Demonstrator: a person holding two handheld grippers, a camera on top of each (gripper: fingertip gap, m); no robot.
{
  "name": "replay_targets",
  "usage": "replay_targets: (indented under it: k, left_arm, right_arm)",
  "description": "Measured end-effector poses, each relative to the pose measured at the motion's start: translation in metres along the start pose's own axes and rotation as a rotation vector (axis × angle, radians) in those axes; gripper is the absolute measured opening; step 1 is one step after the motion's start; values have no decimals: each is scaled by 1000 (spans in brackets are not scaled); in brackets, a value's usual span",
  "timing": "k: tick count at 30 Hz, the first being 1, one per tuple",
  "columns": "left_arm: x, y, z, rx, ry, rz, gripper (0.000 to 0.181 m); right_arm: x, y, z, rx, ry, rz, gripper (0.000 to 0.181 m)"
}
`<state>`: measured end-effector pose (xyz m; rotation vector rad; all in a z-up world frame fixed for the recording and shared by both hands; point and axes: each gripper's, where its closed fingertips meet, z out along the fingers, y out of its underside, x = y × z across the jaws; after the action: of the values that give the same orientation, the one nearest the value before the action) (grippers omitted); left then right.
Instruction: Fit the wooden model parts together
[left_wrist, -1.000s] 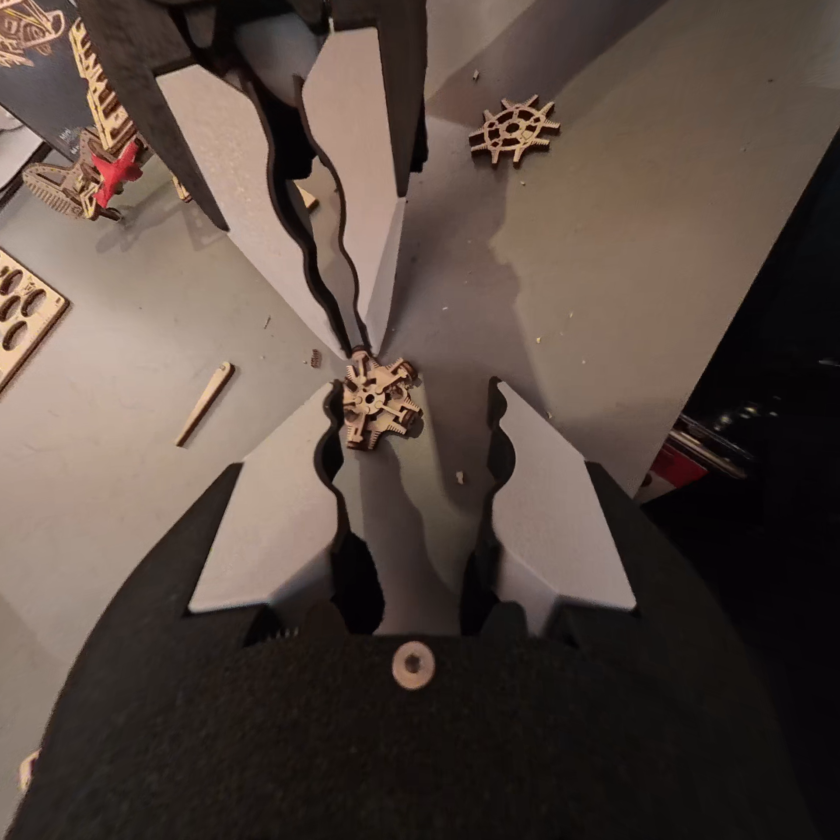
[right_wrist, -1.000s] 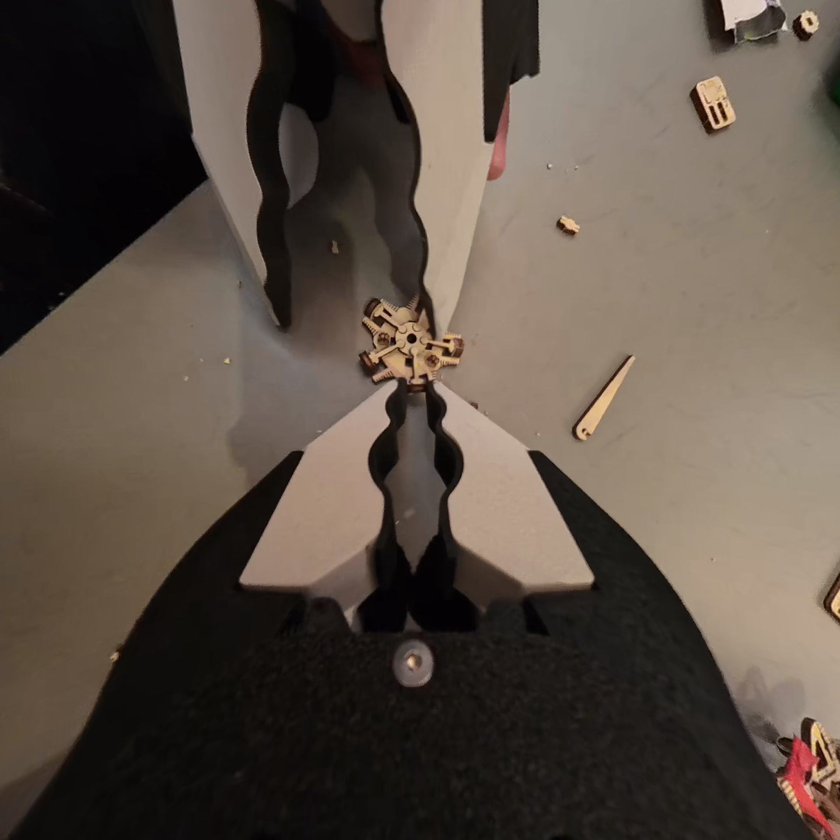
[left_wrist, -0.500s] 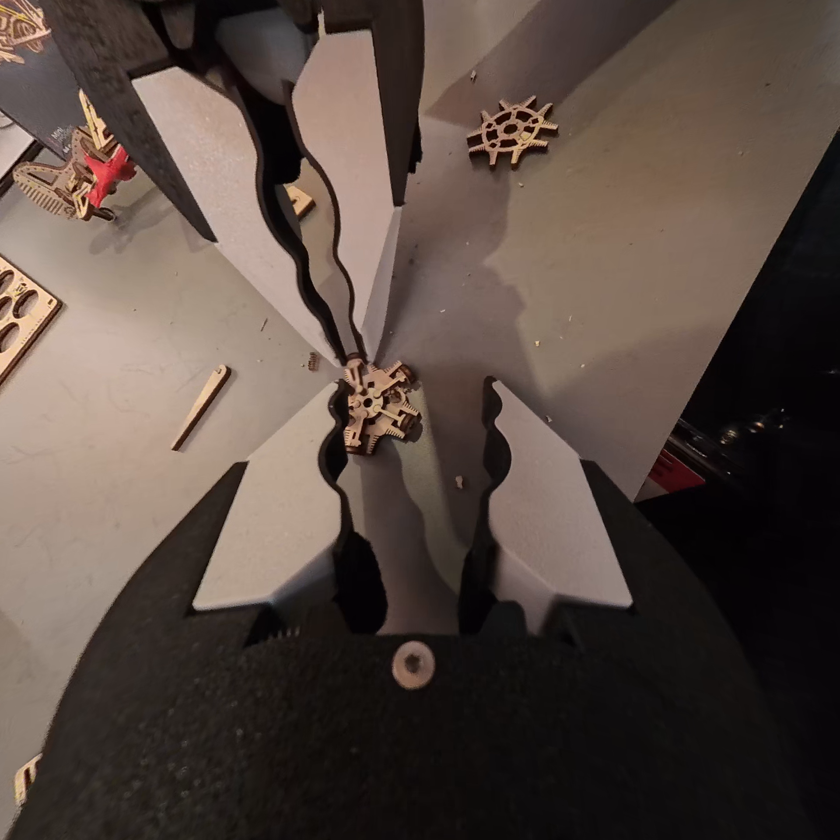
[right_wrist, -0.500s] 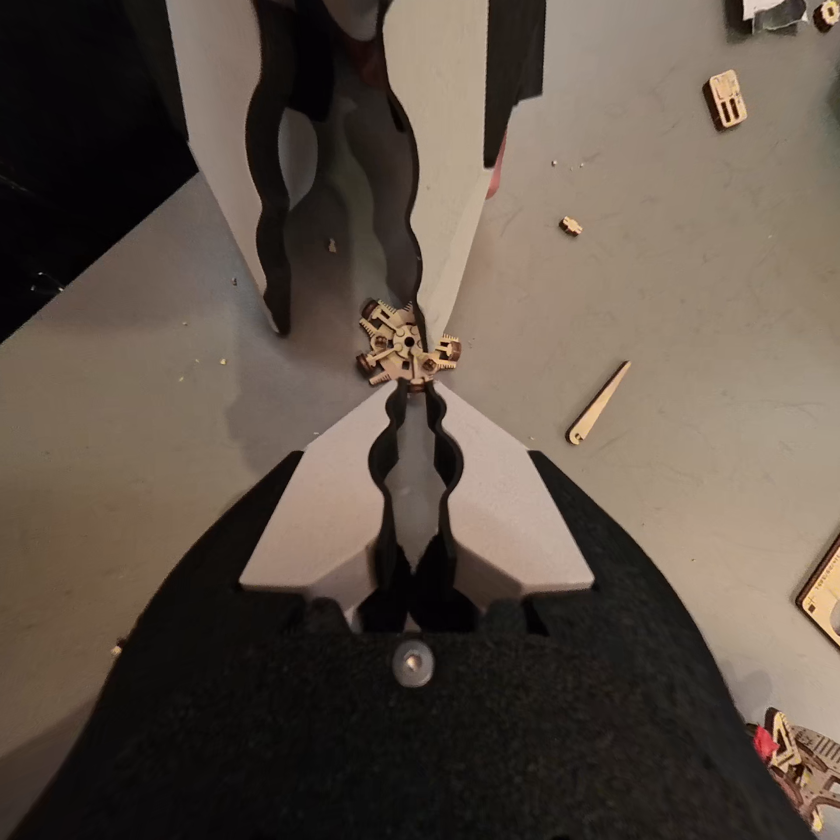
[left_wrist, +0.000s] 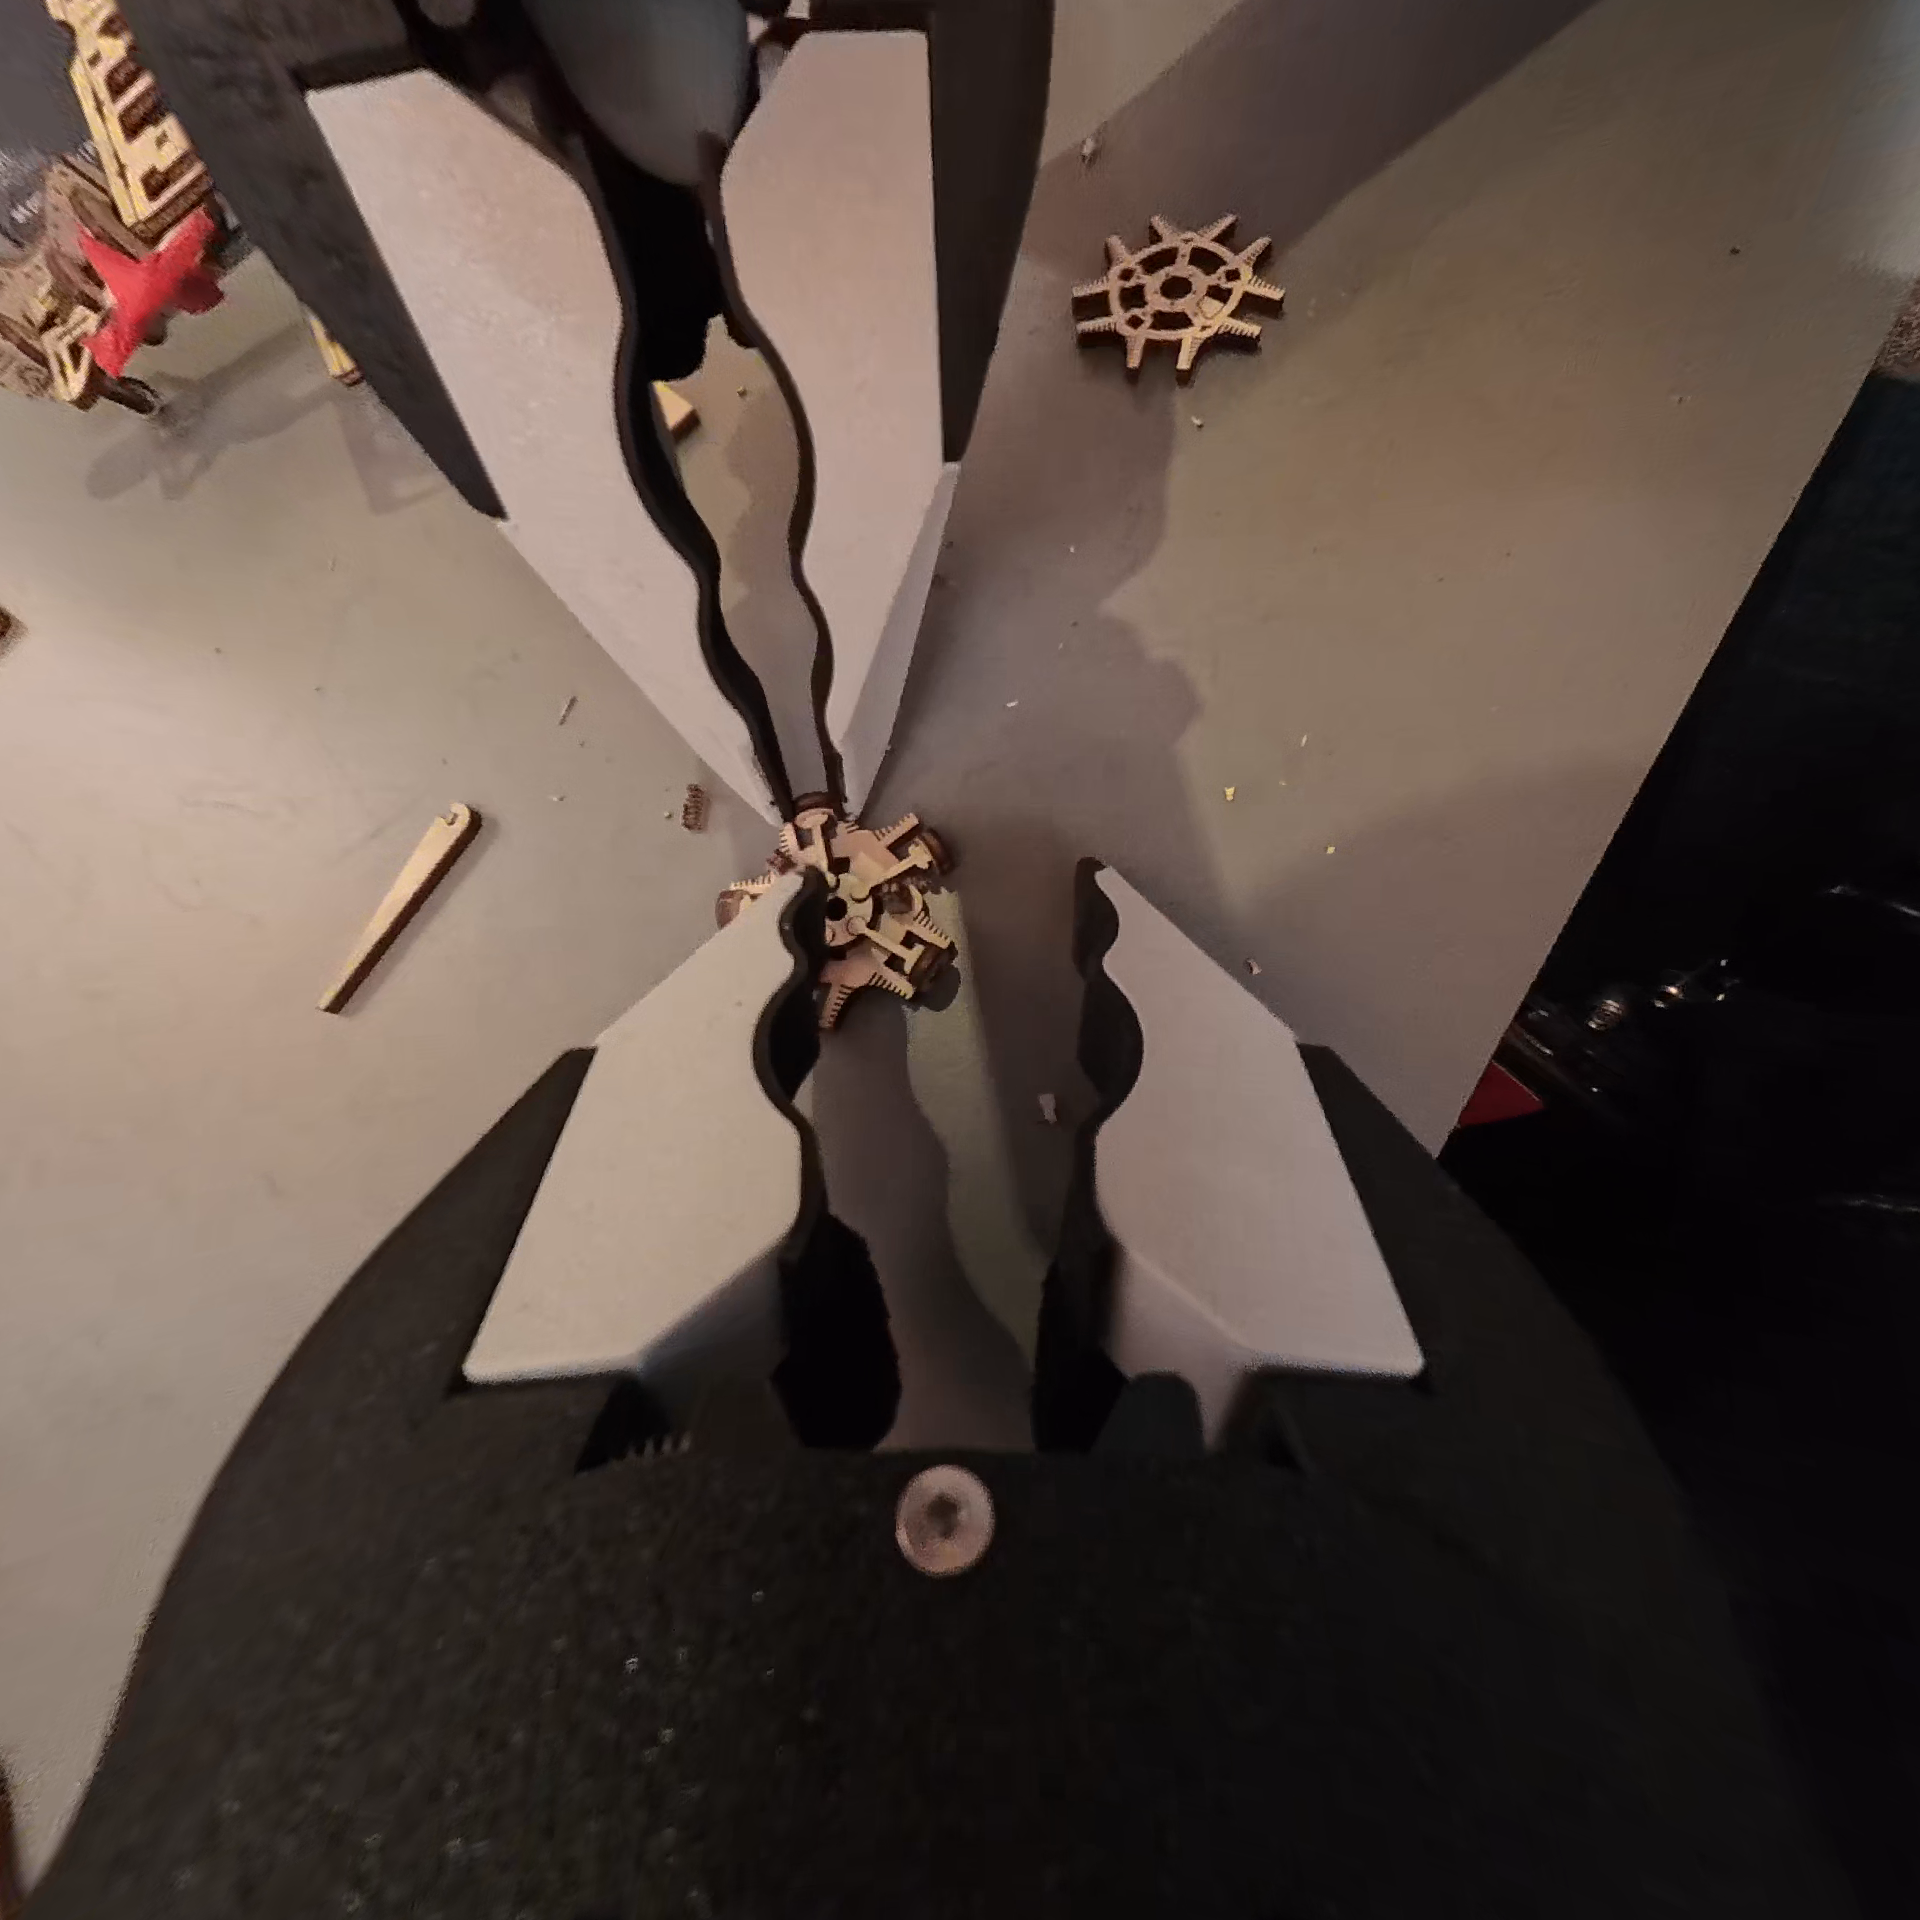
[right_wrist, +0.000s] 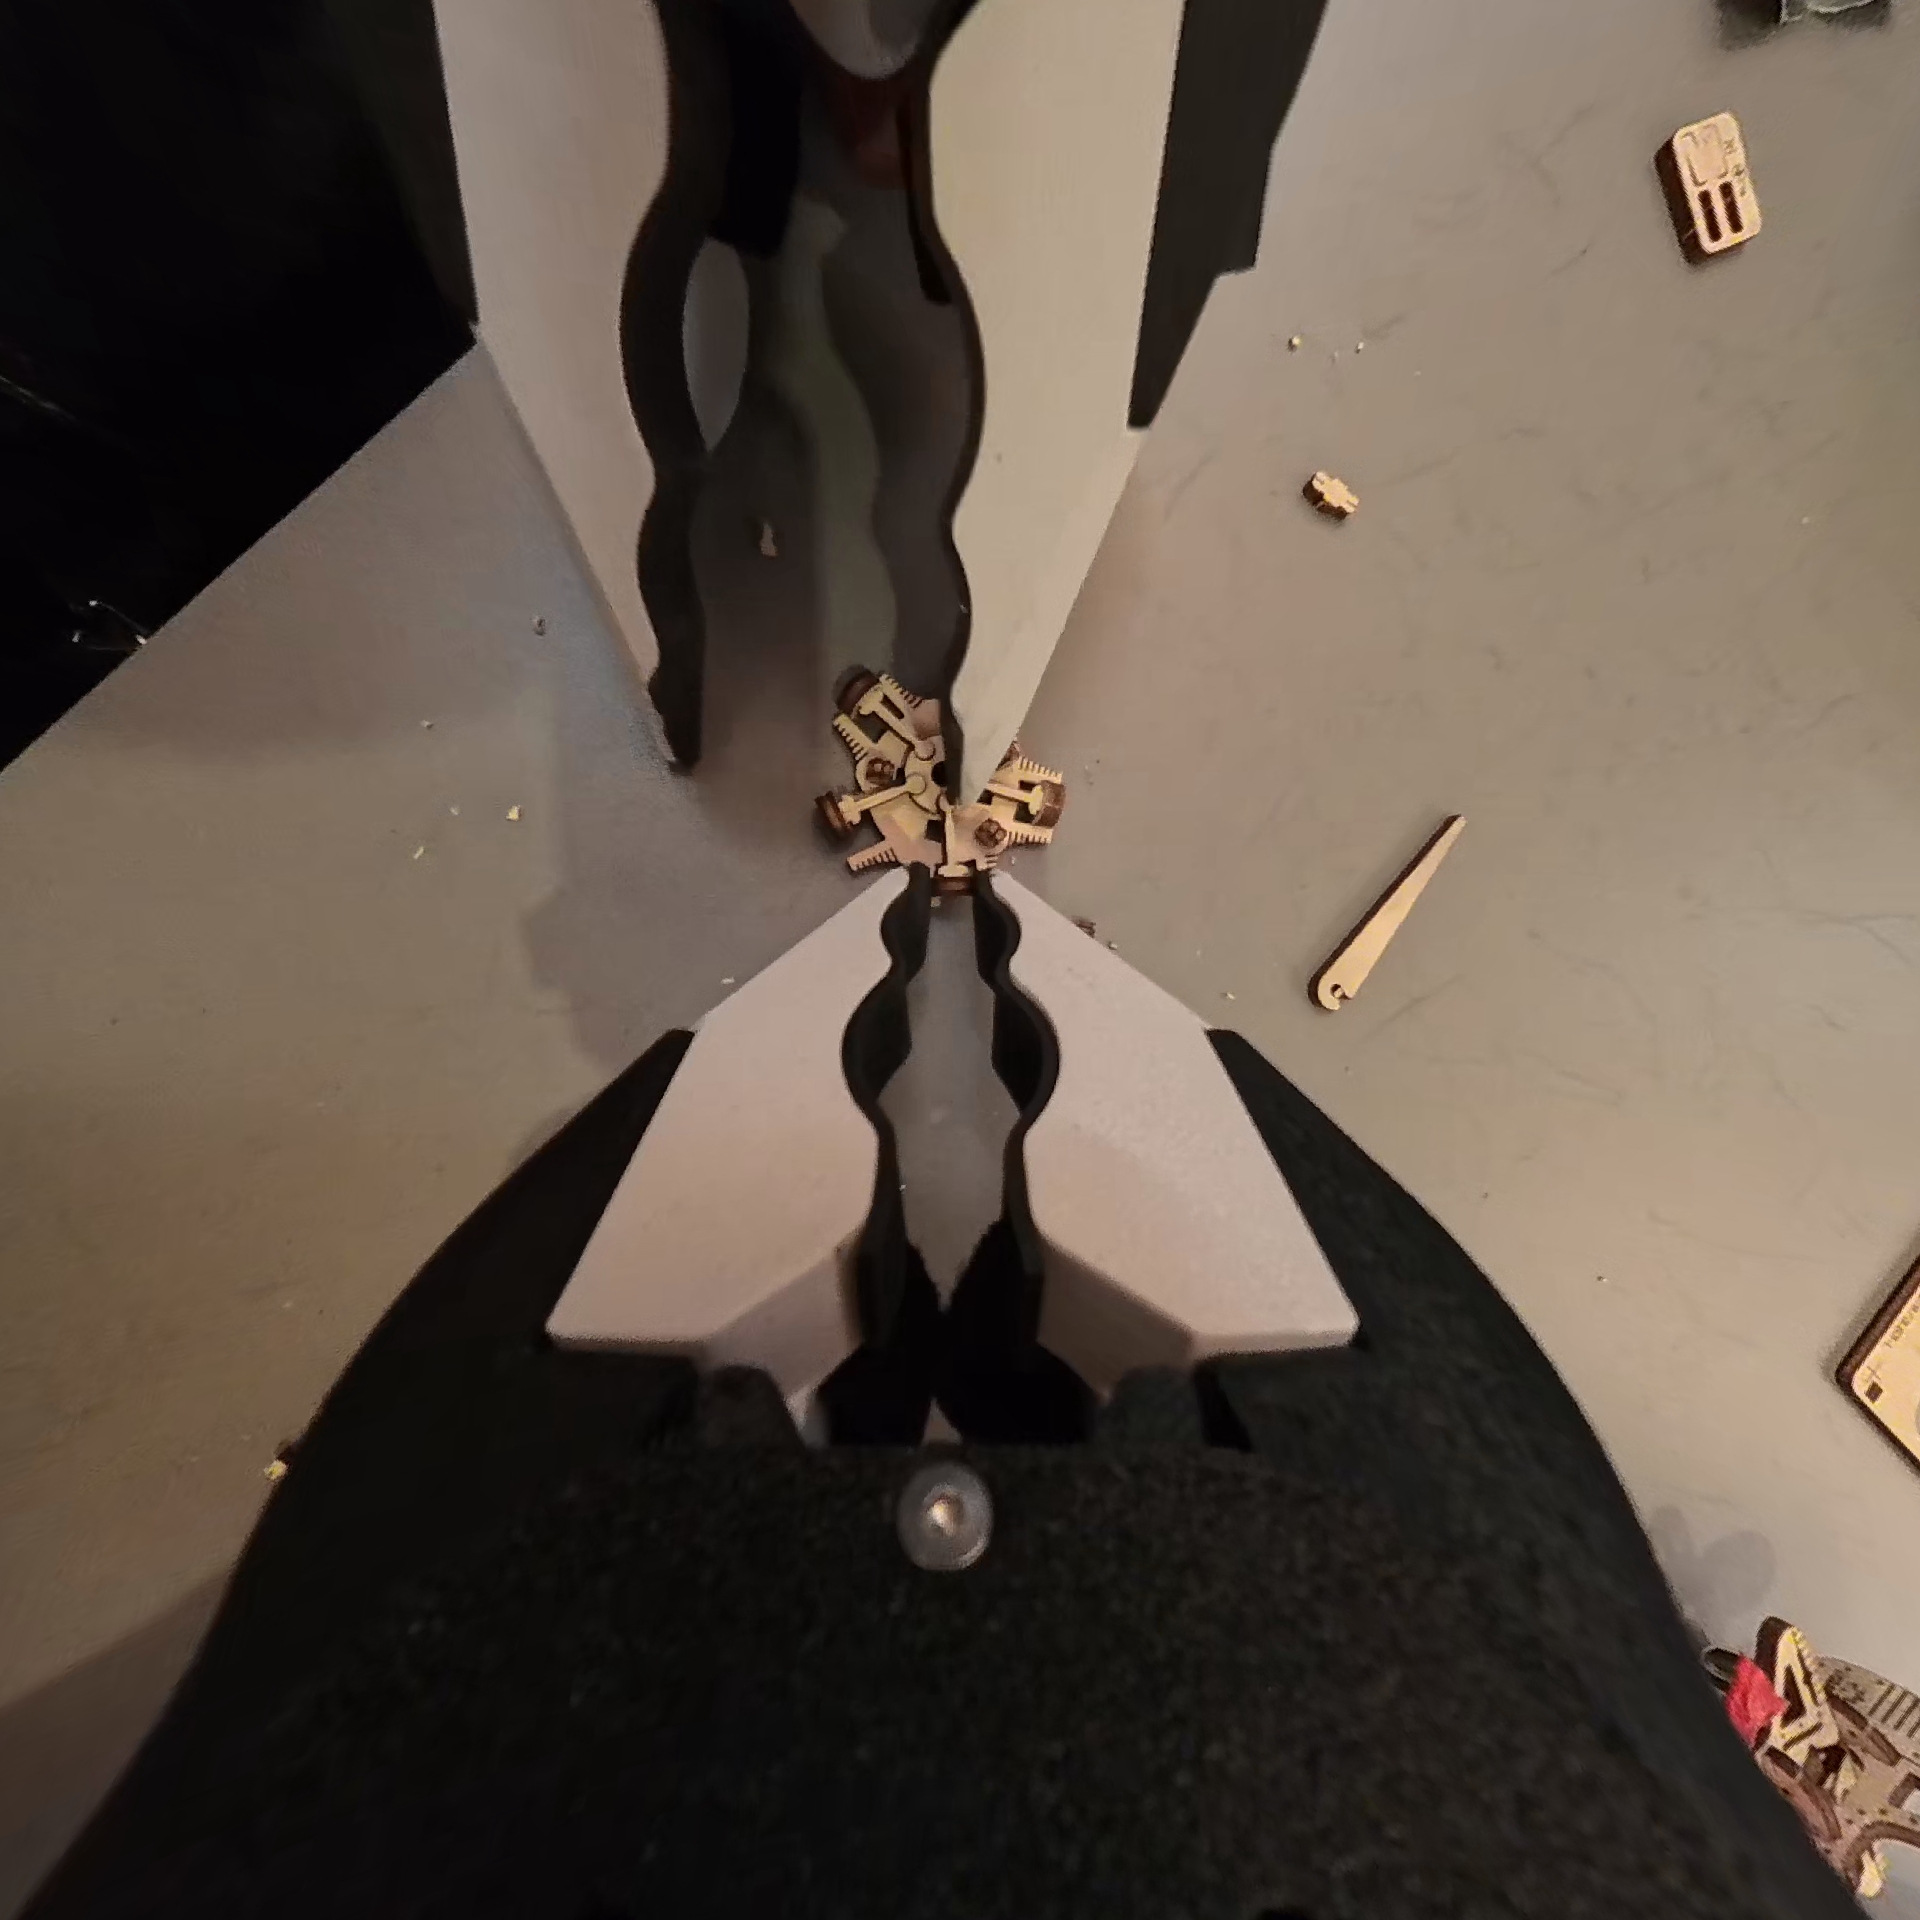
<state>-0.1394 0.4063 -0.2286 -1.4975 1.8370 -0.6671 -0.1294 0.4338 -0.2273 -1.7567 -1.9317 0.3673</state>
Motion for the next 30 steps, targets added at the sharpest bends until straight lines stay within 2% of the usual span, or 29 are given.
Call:
replay_targets:
  k: [9,15,18,23,26,30]
  left_arm:
    - [1,0,1,-5,13,-12,44]
    - [1,0,1,-4,12,-12,44]
    - [2,0,-1,4,21,-14,49]
    - [1,-16,-17,140,25,-27,55]
    - [-5,-12,-19,133,32,-86,58]
    - [-8,-5,-21,110,10,-79,58]
  right_arm:
    - [2,1,-3,-2,29,-21,7]
    - [1,-11,-14,124,11,6,6]
    - [-4,-17,-9,172,-9,6,0]
    - [0,-24,-4,220,20,24,0]
    - [-1,-22,0,197,4,39,0]
    - [-1,-20,3,191,3,40,0]
